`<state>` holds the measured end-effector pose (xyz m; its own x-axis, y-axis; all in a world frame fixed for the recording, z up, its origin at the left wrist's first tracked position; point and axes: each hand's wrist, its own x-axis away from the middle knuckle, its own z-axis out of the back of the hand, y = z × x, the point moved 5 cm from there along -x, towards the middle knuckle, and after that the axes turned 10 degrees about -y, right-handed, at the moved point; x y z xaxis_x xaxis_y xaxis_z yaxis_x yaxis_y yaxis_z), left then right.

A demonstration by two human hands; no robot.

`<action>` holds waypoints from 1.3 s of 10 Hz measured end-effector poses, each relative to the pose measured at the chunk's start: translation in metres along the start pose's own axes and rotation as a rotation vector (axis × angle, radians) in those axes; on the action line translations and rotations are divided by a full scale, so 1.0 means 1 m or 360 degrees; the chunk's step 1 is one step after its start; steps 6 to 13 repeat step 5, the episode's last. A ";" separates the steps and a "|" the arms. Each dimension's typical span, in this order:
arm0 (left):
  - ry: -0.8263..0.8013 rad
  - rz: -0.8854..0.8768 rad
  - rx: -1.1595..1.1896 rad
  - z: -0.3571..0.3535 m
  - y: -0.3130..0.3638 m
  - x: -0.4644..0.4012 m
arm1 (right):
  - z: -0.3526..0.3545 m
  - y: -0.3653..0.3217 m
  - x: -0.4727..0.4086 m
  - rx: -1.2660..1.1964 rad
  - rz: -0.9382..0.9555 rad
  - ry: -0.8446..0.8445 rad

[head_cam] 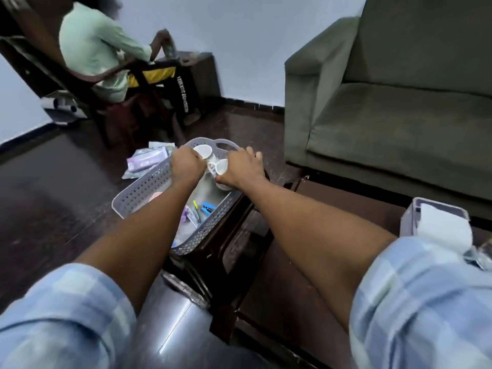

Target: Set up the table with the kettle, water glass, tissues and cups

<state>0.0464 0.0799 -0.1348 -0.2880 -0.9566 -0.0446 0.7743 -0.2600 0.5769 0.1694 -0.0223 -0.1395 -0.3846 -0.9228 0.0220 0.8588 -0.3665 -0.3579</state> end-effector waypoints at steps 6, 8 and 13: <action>-0.0354 0.0203 -0.0146 0.039 0.033 0.019 | 0.057 0.010 0.034 -0.0126 -0.0167 -0.0288; -0.0354 0.0203 -0.0146 0.039 0.033 0.019 | 0.057 0.010 0.034 -0.0126 -0.0167 -0.0288; -0.0354 0.0203 -0.0146 0.039 0.033 0.019 | 0.057 0.010 0.034 -0.0126 -0.0167 -0.0288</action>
